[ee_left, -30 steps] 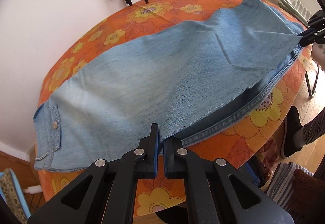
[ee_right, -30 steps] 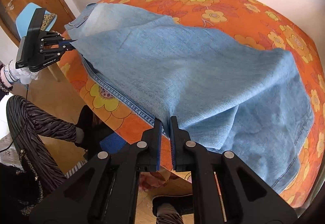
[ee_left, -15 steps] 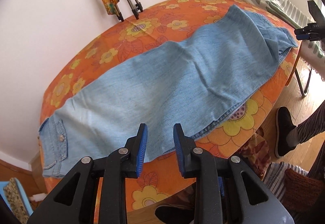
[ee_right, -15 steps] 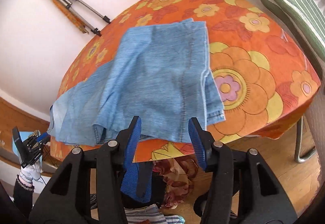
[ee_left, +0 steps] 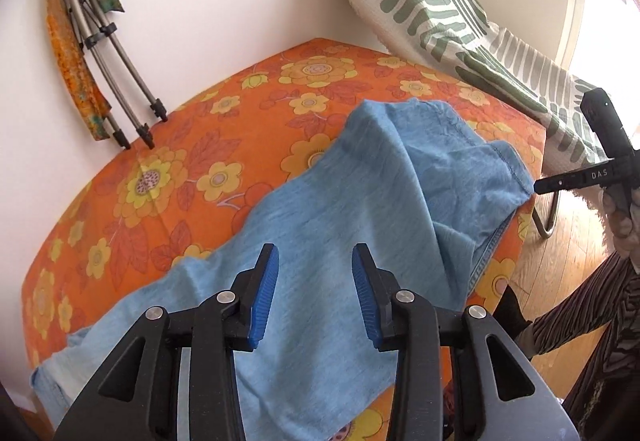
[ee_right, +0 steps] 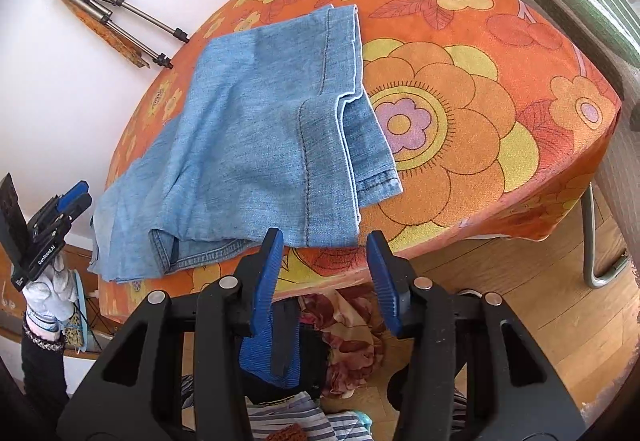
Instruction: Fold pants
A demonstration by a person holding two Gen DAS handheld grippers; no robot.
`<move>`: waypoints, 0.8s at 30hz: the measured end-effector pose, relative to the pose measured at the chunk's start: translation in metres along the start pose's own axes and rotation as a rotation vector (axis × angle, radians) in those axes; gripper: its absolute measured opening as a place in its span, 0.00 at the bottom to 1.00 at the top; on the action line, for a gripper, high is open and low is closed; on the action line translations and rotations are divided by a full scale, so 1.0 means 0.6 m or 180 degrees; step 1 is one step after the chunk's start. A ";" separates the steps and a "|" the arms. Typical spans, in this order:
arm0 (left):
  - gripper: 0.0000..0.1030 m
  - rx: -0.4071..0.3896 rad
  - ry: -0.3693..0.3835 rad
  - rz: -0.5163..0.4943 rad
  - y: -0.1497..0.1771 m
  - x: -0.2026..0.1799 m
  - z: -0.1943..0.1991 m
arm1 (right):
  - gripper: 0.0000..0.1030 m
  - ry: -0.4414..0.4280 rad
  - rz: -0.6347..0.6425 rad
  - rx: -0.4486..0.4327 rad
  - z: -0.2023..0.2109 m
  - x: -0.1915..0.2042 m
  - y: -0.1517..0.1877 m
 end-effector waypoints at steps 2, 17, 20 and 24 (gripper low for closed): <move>0.37 -0.0028 0.0066 -0.0038 -0.040 -0.012 -0.021 | 0.45 -0.0017 -0.0036 -0.0009 0.002 -0.007 0.002; 0.44 0.0238 0.0590 -0.0598 -0.238 -0.146 -0.253 | 0.45 -0.0266 -0.0239 -0.0134 0.003 -0.022 0.028; 0.44 0.0356 0.0663 -0.0662 -0.248 -0.158 -0.299 | 0.45 -0.0163 -0.0199 -0.0169 0.002 -0.017 0.022; 0.44 0.0470 0.0760 -0.0650 -0.260 -0.158 -0.334 | 0.45 -0.0146 -0.0252 -0.0152 -0.004 -0.024 0.021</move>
Point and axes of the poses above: each gripper's, at about its wrist camera, not at the fingertips, and z roughly against the way its jaws point, x to its left, y to its underside, the point moved 2 cm from there along -z, roughly the way its jaws point, and after that the axes turned 7 degrees about y, right-handed, at the moved point
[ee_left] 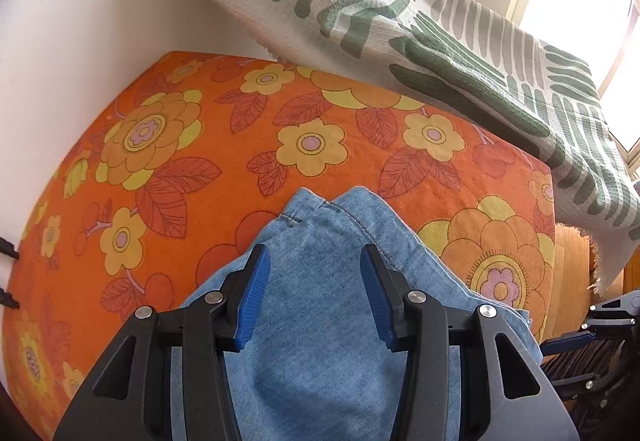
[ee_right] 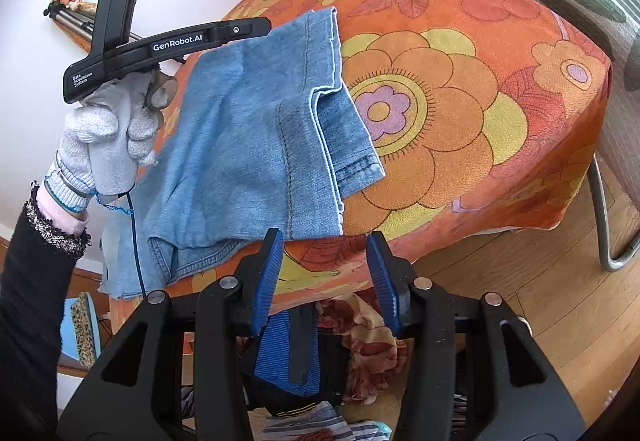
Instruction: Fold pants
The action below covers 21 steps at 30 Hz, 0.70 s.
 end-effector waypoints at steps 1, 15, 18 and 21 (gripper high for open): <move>0.44 0.0021 -0.0013 -0.0046 -0.003 0.001 -0.004 | 0.45 -0.0007 -0.0012 0.0005 0.001 -0.001 -0.001; 0.44 0.0269 0.0218 -0.0241 -0.012 0.007 -0.056 | 0.42 0.0102 0.0151 -0.0108 0.002 0.018 -0.012; 0.45 0.0317 0.0203 -0.0295 -0.005 0.001 -0.064 | 0.42 0.0221 0.0346 -0.0131 -0.003 0.037 -0.010; 0.38 0.0260 0.0181 -0.0325 -0.001 -0.004 -0.061 | 0.38 0.0265 0.0383 -0.0111 -0.010 0.041 -0.009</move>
Point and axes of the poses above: each gripper's, at about its wrist camera, not at the fingertips, and z roughly against the way its jaws point, x to its left, y to its underside, the point moved 2 cm from there along -z, roughly the way its jaws point, and after that the axes turned 7 degrees about y, right-handed, at the moved point
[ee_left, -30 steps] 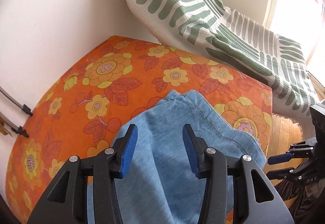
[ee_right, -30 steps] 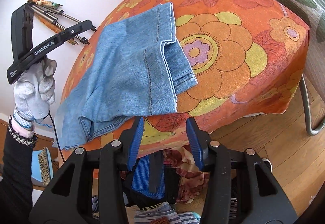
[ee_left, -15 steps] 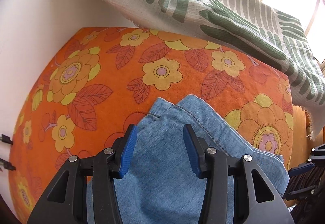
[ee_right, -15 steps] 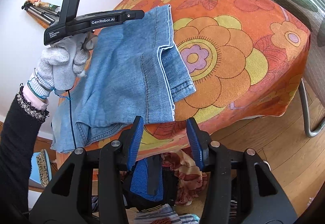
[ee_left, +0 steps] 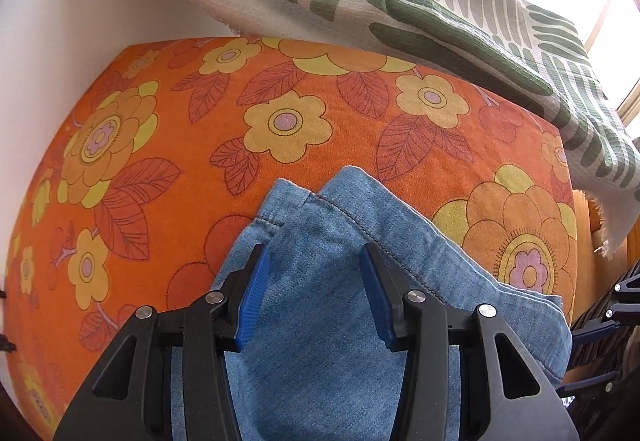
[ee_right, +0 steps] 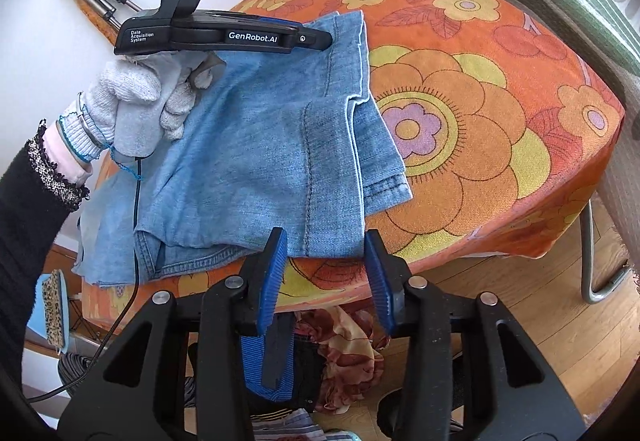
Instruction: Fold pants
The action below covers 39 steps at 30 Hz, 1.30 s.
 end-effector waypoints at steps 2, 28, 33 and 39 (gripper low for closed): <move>0.22 -0.0062 -0.0016 0.0019 0.003 -0.003 0.002 | 0.34 0.0004 -0.0035 0.0003 -0.001 -0.005 -0.003; 0.47 -0.0133 -0.0034 -0.0092 -0.028 -0.011 -0.011 | 0.26 -0.0017 -0.0031 0.0034 -0.006 -0.009 -0.006; 0.18 -0.0163 -0.0052 -0.0136 -0.020 -0.018 -0.009 | 0.32 0.0048 0.0108 0.0001 -0.004 0.004 -0.004; 0.02 -0.0220 -0.0256 -0.0164 -0.004 -0.015 0.003 | 0.14 0.0074 0.0130 -0.0024 -0.005 0.006 -0.001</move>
Point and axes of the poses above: each gripper's, at about its wrist camera, not at the fingertips, and z roughly against the way its jaws point, x to its left, y to its underside, the point moved 2 cm from there along -z, roughly the way its jaws point, and after that the axes turned 7 degrees about y, right-handed, at the moved point
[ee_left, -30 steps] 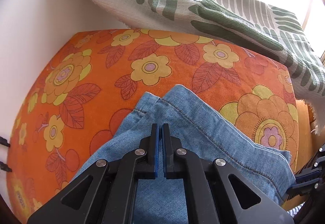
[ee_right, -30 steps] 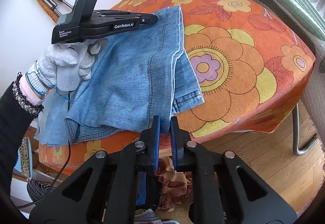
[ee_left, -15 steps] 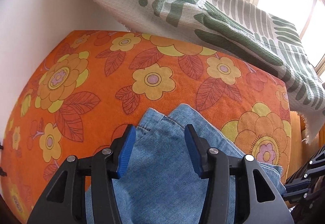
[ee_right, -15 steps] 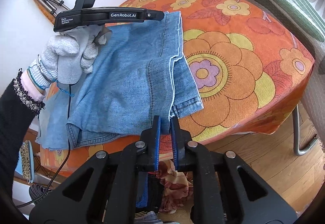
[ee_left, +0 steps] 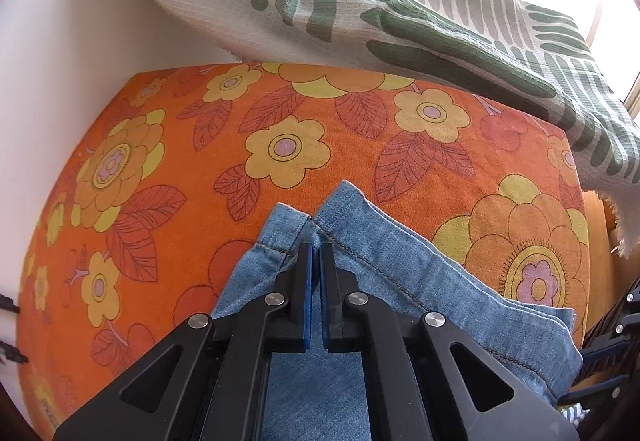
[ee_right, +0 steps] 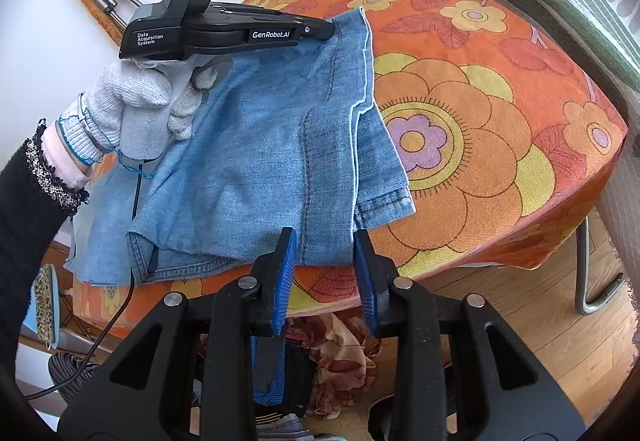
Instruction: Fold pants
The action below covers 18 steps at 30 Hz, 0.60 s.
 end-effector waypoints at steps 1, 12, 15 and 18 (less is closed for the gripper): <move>0.02 -0.0016 -0.0025 0.0005 0.002 0.000 0.004 | 0.12 0.0014 0.0005 0.0003 0.000 0.000 0.001; 0.01 -0.0132 -0.0310 0.0269 0.022 0.053 0.052 | 0.07 0.0074 -0.0145 -0.0150 0.008 -0.024 -0.024; 0.01 -0.0077 -0.0400 0.0310 0.021 0.057 0.047 | 0.07 0.0135 -0.0175 -0.0105 0.001 -0.033 -0.038; 0.01 -0.0002 -0.0471 0.0295 0.019 0.055 0.034 | 0.04 0.0276 -0.0255 -0.0136 0.004 -0.049 -0.050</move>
Point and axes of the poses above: each gripper's, at about its wrist camera, not at the fingertips, and z roughly against the way its jaws point, x to its left, y to its underside, the point moved 2 cm from there along -z, roughly the way its jaws point, and after that the axes turned 7 degrees about y, right-handed, at the moved point
